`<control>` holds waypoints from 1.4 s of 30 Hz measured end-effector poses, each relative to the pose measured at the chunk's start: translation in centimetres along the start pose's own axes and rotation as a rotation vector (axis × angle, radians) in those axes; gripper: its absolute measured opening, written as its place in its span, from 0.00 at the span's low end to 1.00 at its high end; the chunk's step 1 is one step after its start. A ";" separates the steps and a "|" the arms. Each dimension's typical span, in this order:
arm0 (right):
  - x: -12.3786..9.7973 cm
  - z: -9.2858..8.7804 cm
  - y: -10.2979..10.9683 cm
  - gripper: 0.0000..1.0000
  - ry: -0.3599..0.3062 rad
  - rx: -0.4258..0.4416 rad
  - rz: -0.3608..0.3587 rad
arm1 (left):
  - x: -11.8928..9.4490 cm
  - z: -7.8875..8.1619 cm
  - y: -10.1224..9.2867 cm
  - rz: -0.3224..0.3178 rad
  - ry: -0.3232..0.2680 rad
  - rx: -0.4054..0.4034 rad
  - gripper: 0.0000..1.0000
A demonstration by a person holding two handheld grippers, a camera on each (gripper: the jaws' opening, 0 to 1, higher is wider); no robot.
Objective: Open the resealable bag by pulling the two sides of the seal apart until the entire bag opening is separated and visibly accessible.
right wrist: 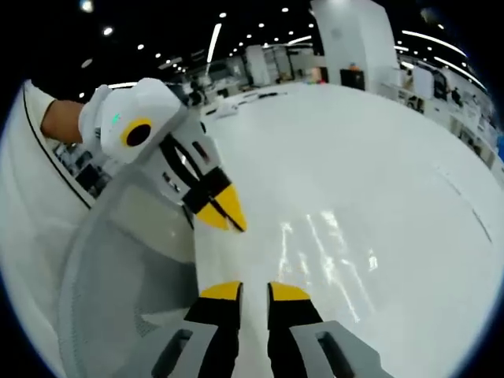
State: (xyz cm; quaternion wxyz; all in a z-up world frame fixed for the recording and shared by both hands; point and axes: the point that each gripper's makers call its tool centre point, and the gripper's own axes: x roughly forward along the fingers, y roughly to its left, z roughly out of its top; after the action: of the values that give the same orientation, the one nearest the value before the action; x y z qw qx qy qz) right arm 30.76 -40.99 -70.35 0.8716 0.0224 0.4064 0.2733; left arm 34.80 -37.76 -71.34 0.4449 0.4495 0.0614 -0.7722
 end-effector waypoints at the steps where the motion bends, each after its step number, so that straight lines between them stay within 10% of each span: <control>1: -0.1 0.2 -0.1 0.08 -0.011 0.009 -0.001 | 0.0 0.0 0.0 0.002 -0.003 0.004 0.00; 25: 1.1 -1.0 0.6 0.00 0.051 0.023 0.023 | 0.0 0.5 -0.5 -0.026 -0.039 -0.006 0.00; 31: 1.0 -1.0 0.4 0.00 0.055 0.039 0.008 | -0.5 1.3 0.3 0.007 -0.076 0.000 0.16; 42: 1.2 0.0 0.2 0.00 0.051 0.018 -0.002 | 0.0 3.7 -1.3 -0.055 -0.113 0.141 0.10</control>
State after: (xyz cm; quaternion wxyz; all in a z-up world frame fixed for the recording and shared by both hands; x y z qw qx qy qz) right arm 31.29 -40.18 -71.15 0.8611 0.0228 0.4308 0.2690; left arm 31.50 -38.83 -69.52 0.3937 0.4336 -0.0061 -0.8106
